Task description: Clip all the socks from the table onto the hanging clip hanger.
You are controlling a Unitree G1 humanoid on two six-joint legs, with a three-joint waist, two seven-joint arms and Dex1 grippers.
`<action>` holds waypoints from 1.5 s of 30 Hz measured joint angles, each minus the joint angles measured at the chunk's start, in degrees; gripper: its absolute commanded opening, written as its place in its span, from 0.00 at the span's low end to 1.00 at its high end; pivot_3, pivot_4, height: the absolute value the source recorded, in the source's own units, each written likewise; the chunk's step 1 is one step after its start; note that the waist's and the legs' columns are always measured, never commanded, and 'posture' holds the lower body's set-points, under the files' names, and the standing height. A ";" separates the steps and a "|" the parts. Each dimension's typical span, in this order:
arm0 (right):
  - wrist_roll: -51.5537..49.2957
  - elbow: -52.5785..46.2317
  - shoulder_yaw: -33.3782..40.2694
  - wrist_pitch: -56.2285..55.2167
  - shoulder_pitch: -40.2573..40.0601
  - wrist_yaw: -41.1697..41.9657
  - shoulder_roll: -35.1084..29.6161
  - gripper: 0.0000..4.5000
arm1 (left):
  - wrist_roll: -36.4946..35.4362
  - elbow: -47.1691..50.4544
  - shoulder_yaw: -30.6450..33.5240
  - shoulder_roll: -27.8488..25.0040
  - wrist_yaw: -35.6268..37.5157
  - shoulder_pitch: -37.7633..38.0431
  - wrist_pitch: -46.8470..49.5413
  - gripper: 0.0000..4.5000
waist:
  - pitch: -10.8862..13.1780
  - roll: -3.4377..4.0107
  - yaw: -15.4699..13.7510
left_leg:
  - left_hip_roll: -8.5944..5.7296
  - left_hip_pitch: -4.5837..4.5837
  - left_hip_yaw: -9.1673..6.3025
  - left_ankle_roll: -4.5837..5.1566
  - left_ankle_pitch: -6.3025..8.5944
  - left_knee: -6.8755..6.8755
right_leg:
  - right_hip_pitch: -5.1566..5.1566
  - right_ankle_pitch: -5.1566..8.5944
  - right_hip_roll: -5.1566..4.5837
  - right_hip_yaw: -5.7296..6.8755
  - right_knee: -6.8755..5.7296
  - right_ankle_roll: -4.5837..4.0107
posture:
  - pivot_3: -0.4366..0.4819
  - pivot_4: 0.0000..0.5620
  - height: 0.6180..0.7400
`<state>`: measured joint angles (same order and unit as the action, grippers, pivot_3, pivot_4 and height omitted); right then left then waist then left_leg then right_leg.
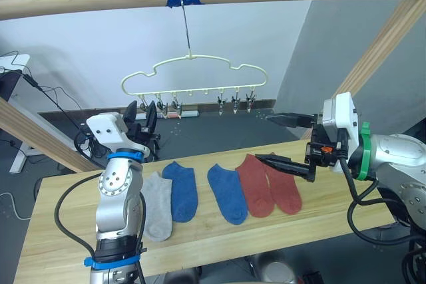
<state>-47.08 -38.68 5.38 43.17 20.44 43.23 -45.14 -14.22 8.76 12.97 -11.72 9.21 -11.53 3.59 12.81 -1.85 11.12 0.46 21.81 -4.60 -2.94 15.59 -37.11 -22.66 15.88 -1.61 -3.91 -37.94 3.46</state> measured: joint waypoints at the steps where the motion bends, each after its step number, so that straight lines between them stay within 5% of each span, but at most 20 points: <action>1: -0.16 0.11 0.00 0.04 0.17 0.16 0.00 1.00 | 0.11 0.00 -0.07 0.00 -0.01 0.00 0.00 0.49 | 0.00 0.00 0.00 | 0.00 0.00 0.00 0.00 0.00 0.00 | 0.00 0.00 0.00 0.00 0.00 0.00 | 0.15 0.39 0.79; 4: -0.74 0.19 0.00 0.11 0.47 0.44 0.00 1.00 | 0.38 0.00 -0.17 -0.01 0.00 -0.02 -0.02 0.46 | 0.00 0.00 -0.01 | 0.01 0.00 -0.01 0.00 0.00 0.01 | 0.00 0.00 0.00 0.01 0.00 0.00 | 0.15 0.39 0.79; 10: -1.31 0.55 0.00 0.46 0.55 0.45 0.00 1.00 | 0.70 -0.43 -0.23 -0.26 0.41 -0.36 -0.40 0.12 | 0.00 0.00 0.00 | 0.00 0.00 0.00 0.00 0.00 0.00 | 0.00 0.00 0.00 0.01 0.00 0.00 | 0.14 0.39 0.79; 14: -1.40 0.60 0.00 0.96 0.56 0.40 0.00 1.00 | 0.82 -0.60 -0.24 -0.41 0.72 -0.49 -0.57 0.00 | 0.00 0.00 0.00 | 0.00 0.00 0.00 0.00 0.00 0.01 | 0.00 0.00 0.00 0.00 0.01 0.00 | 0.14 0.39 0.79; 25: -0.95 0.55 -0.50 1.13 0.26 0.26 -0.15 1.00 | 0.85 -0.09 -0.24 -0.49 1.49 0.23 -0.81 0.00 | 0.00 0.00 -0.02 | 0.01 0.00 0.00 0.00 0.00 0.01 | 0.00 0.00 0.00 0.00 0.00 0.00 | 0.16 0.40 0.79; 29: 10.57 1.86 -4.44 -1.56 -9.09 -5.42 -1.50 1.00 | 0.71 1.33 -0.26 -1.64 2.14 0.93 -0.23 0.00 | 0.02 -0.05 -0.37 | 0.04 0.01 -0.02 0.00 0.00 0.05 | -0.01 0.00 0.00 0.03 0.03 0.00 | 0.17 0.43 0.79; 38: 34.99 18.14 -10.25 -13.33 -20.11 -23.60 10.96 1.00 | 0.22 3.62 -0.53 -3.34 3.91 1.97 2.24 0.00 | 0.67 0.02 -0.46 | 0.07 -0.01 0.12 -0.01 -0.01 0.00 | -0.12 -0.04 0.21 -0.15 -0.05 -0.01 | 0.18 0.47 0.79; 45: 39.56 34.14 -11.47 -20.51 -17.67 -24.71 19.75 1.00 | -0.36 4.74 -1.14 -4.03 4.73 1.91 3.92 0.00 | 1.32 0.26 -0.28 | 0.08 0.00 0.14 -0.01 -0.01 0.01 | -0.19 -0.11 0.29 -0.18 -0.09 -0.12 | 0.19 0.47 0.79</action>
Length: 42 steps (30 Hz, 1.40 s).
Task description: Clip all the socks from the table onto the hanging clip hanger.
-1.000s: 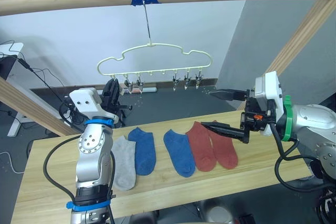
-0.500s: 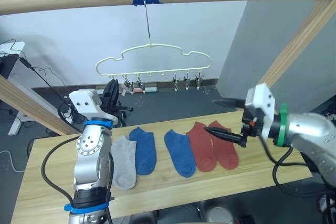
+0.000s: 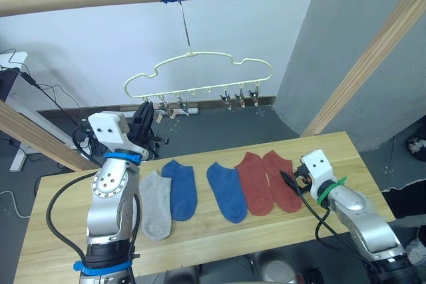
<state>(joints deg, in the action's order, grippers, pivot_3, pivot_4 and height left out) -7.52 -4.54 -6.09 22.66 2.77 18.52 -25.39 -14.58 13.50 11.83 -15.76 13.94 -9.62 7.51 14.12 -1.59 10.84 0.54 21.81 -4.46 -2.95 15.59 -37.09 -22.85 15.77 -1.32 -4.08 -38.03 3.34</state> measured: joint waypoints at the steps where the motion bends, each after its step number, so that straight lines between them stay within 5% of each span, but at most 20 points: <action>1: 0.00 1.96 0.00 -0.45 0.73 0.03 1.32 1.00 | -0.11 0.22 -0.11 -0.06 0.28 -0.02 0.21 0.00 | 0.12 0.01 0.03 | 0.02 0.01 0.00 0.00 0.00 0.00 | -0.03 -0.01 0.01 0.00 -0.02 -0.02 | 0.19 0.48 0.79; 13: 0.74 14.64 0.47 -2.63 6.13 1.20 6.50 1.00 | -1.40 1.67 -0.04 -0.70 1.73 -0.01 2.34 0.00 | 0.33 0.00 -0.08 | 0.07 0.22 0.01 0.00 0.00 0.01 | -0.28 -0.04 -0.01 -0.01 -0.10 -0.05 | 0.21 0.49 0.79; 16: 1.32 16.24 0.56 -3.27 7.10 1.59 6.65 0.87 | -1.81 1.86 -0.01 -0.89 1.92 0.08 2.84 0.00 | 0.34 -0.02 -0.12 | 0.07 0.21 0.00 0.00 0.00 0.00 | -0.28 -0.06 -0.01 0.00 -0.12 -0.08 | 0.21 0.49 0.79; 27: 2.27 17.12 1.29 -4.84 6.71 2.80 6.72 0.01 | -7.03 3.77 0.62 -3.26 5.48 0.81 7.39 0.00 | 0.35 -0.03 -0.21 | 0.07 0.20 -0.01 0.00 0.00 0.00 | -0.28 -0.06 0.01 0.01 -0.15 -0.08 | 0.23 0.49 0.79; 37: 6.80 0.88 -7.58 -11.98 6.46 15.82 -1.90 0.01 | -17.74 7.74 3.80 -7.21 7.87 -0.21 18.38 0.00 | 1.09 0.08 -1.11 | 0.06 0.20 -0.01 -0.01 -0.01 0.00 | -0.33 -0.05 0.13 0.03 -0.15 -0.06 | 0.26 0.50 0.79; 42: 6.71 -6.62 -14.36 -13.33 11.87 22.00 0.37 0.01 | -24.57 9.95 5.12 -7.47 6.35 -1.05 25.02 0.00 | 1.30 0.02 -2.03 | 0.15 0.23 -0.15 -0.02 -0.01 0.02 | -0.34 -0.07 0.15 0.14 -0.17 -0.10 | 0.26 0.50 0.79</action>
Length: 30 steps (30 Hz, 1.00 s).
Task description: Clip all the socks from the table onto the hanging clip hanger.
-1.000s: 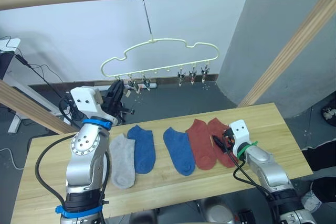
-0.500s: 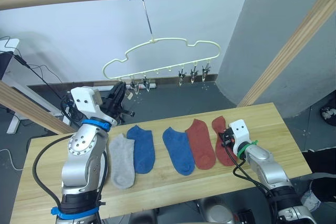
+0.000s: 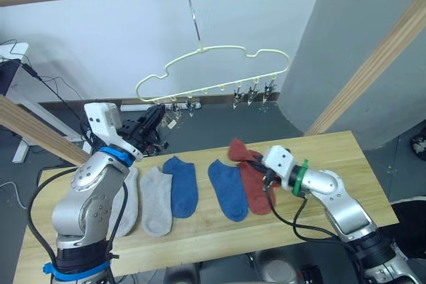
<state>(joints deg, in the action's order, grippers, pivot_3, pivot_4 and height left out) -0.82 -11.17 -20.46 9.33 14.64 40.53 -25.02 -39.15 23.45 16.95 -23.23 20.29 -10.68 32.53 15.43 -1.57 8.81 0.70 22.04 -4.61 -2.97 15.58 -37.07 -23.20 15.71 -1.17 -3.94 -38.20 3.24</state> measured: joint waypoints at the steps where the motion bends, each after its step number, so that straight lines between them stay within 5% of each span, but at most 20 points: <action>1: 0.03 0.04 -0.91 0.02 0.79 0.64 0.67 0.01 | -0.97 0.26 0.47 -0.03 -0.36 -0.21 0.85 0.00 | 0.04 -0.02 -0.33 | 0.01 0.01 0.01 0.00 0.00 -0.01 | -0.01 0.00 -0.06 -0.01 0.01 -0.01 | 0.27 0.50 0.79; 13: 1.36 10.42 -5.25 0.04 12.13 0.65 12.51 0.01 | -8.14 1.68 2.18 -0.99 -2.64 -1.32 6.85 0.00 | 0.15 -0.05 -0.98 | 0.02 0.13 -0.03 -0.01 0.00 -0.02 | -0.09 -0.01 -0.26 0.05 0.02 -0.02 | 0.29 0.50 0.79; 30: 1.92 15.91 -5.70 -1.07 15.86 1.07 16.77 0.01 | -10.01 1.89 1.99 -1.00 -3.43 -0.97 7.14 0.00 | 0.15 -0.04 -1.04 | 0.01 0.20 -0.06 -0.02 -0.01 -0.03 | -0.13 -0.02 -0.28 0.07 0.02 -0.03 | 0.31 0.48 0.79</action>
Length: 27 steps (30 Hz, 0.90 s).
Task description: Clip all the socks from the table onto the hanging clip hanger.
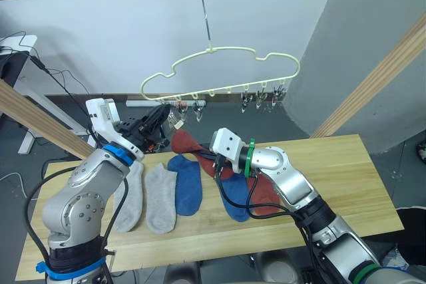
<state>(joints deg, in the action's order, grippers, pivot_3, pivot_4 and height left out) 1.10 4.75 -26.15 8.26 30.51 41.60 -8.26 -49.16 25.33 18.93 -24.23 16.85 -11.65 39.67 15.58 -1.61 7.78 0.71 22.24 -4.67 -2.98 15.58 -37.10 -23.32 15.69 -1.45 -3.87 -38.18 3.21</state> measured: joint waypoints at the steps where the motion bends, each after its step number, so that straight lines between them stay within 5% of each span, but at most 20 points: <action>1: 0.00 0.01 0.00 -0.10 0.00 0.00 0.20 0.01 | -0.02 0.00 0.00 0.00 0.00 0.04 0.00 0.00 | 0.00 0.00 0.01 | 0.00 0.00 0.00 0.00 0.00 0.00 | 0.00 0.00 0.00 0.00 -0.01 0.00 | 0.31 0.48 0.79; 27: 0.67 4.87 0.29 -4.55 2.12 -3.47 4.56 0.01 | -0.54 1.02 -0.27 0.01 -0.15 1.06 0.04 0.00 | 0.00 0.00 0.01 | 0.00 0.01 0.01 0.00 0.00 0.00 | -0.03 0.00 0.00 -0.01 -0.02 0.00 | 0.31 0.48 0.79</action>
<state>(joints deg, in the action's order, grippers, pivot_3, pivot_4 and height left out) 1.76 9.62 -25.86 3.71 32.63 38.13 -3.69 -49.70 26.35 18.66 -24.22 16.70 -10.59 39.70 15.58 -1.61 7.78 0.72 22.25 -4.66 -2.99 15.58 -37.10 -23.35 15.68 -1.45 -3.88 -38.20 3.21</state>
